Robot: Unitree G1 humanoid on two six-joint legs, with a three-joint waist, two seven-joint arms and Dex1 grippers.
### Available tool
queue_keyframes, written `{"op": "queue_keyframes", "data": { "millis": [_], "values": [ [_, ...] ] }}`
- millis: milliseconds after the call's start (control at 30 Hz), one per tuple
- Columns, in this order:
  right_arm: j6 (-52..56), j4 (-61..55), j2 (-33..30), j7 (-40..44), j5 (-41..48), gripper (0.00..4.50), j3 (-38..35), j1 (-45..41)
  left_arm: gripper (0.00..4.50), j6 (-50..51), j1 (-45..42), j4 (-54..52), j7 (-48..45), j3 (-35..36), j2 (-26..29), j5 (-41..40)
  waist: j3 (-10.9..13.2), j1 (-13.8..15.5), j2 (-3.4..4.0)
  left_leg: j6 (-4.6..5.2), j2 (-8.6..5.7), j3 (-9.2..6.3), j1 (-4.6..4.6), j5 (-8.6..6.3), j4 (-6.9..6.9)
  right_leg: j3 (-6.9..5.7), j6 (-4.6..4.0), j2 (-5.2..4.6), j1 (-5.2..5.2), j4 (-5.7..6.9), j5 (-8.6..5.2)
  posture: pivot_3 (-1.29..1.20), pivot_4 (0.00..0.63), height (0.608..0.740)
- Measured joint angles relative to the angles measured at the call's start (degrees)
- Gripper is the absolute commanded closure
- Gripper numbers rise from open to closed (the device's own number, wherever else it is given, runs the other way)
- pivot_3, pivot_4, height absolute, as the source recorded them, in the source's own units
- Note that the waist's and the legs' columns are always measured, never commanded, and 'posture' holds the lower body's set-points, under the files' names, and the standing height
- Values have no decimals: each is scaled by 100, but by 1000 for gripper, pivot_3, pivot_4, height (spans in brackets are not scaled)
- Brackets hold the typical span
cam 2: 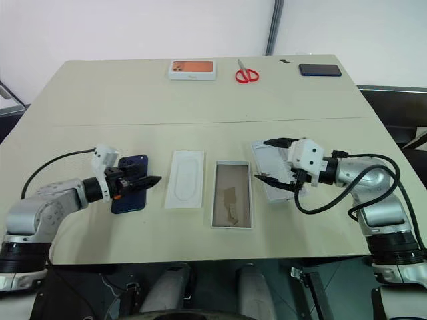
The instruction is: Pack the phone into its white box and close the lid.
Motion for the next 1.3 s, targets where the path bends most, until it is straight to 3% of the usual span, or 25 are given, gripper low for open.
{"op": "queue_keyframes", "data": {
  "millis": [333, 867, 967, 1067, 1300],
  "values": [
    [-34, 91, 366, -93, -219, 36, 273, -238, 0, 1581, -193, -247, 699, 297, -468, -938, 0, -5, -1, 0, -1, -2, 0, 0, 3, -1, 0, 1, -1, 2, 0, 0, 150, 740],
    [-166, 143, 482, -175, -328, 36, 292, -241, 0, 2250, -698, 309, 1255, 570, -1061, -1307, -1, 15, 0, -1, -8, -3, 1, 1, 8, -1, 0, -2, 6, 1, 0, 0, 150, 740],
    [-167, 142, 484, -202, -346, 0, 293, -241, 763, 2274, -723, 377, 1256, 560, -1107, -1304, -1, 12, 0, -2, -8, -3, 1, 1, 8, -1, 0, -2, 6, 1, 0, 0, 150, 740],
    [-167, 142, 490, -220, -382, 0, 292, -241, 2215, 2273, -685, 391, 1256, 381, -1105, -1244, -1, 7, 0, -2, -8, -3, 1, 1, 6, 0, 0, -2, 5, 0, 0, 0, 150, 740],
    [-167, 141, 516, -227, -386, 0, 292, -241, 2215, 2270, -657, 398, 1237, 341, -1105, -1184, -1, 4, 0, -2, -7, -3, 2, 1, 5, 0, 0, -2, 5, 0, 0, 0, 150, 740]
  ]
}}
